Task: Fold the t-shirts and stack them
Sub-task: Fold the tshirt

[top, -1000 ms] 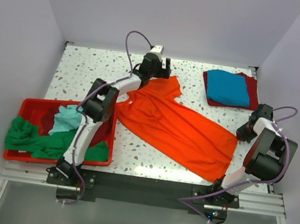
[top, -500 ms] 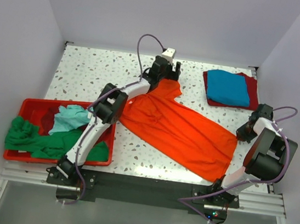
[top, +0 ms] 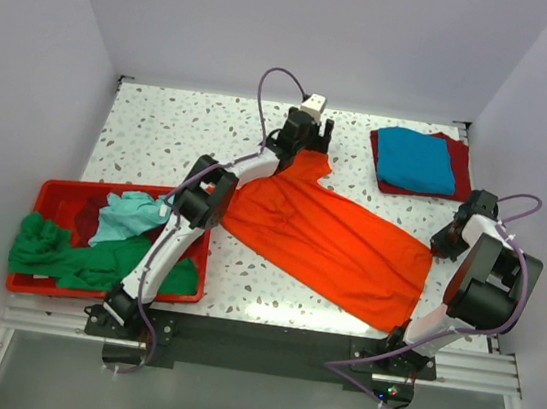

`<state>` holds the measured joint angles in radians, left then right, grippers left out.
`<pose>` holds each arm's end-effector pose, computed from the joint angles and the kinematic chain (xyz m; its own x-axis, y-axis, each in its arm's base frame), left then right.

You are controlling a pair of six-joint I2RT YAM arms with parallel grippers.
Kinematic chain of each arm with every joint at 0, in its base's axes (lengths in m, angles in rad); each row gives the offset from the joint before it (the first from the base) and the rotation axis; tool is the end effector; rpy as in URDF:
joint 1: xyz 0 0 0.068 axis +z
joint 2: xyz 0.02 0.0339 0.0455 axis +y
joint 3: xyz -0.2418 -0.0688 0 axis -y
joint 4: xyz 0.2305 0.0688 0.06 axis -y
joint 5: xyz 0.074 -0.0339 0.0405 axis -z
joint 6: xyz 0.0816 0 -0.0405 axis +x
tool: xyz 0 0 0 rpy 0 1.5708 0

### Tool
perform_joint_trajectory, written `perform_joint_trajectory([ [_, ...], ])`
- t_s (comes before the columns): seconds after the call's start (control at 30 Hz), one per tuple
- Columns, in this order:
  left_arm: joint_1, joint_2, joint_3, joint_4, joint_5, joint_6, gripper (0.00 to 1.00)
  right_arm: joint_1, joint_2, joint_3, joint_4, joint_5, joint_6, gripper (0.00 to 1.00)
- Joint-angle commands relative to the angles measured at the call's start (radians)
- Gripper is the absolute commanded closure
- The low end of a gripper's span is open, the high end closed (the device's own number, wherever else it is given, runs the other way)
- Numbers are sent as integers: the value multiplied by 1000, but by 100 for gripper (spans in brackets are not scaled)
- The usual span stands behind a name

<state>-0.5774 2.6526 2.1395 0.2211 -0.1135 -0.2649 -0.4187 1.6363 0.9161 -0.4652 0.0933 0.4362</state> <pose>0.5180 -0.3264 0.1216 -0.3510 -0.0818 -0.9328 0.3726 0.9017 -0.2193 0.2774 -0.1318 0.1040 -0.5828 0.7198 -0.3772 0.7536 0.6524 0.0806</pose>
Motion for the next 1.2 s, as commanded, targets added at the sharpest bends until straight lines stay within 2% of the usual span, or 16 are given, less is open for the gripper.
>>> perform_joint_trajectory([
  [0.0, 4, 20, 62, 15, -32, 32, 13, 3, 23, -31, -78, -20, -11, 100],
  [0.1, 4, 38, 111, -47, -25, 26, 15, 3, 25, -26, -81, -29, -5, 100],
  [0.47, -1, 33, 128, -195, -3, 7, 15, 3, 31, -37, -75, -46, -2, 100],
  [0.67, 1, 78, 211, -269, 23, -2, 15, 3, 31, -48, -70, -60, -2, 100],
  [0.83, 2, 86, 237, -301, 18, -4, 27, 3, 30, -51, -67, -66, -1, 100],
  [1.1, 2, 90, 250, -405, 5, -7, 32, 3, 30, -45, -62, -92, 7, 100],
  [1.17, 4, 92, 249, -433, 20, -11, 36, 3, 30, -42, -59, -92, 10, 100],
])
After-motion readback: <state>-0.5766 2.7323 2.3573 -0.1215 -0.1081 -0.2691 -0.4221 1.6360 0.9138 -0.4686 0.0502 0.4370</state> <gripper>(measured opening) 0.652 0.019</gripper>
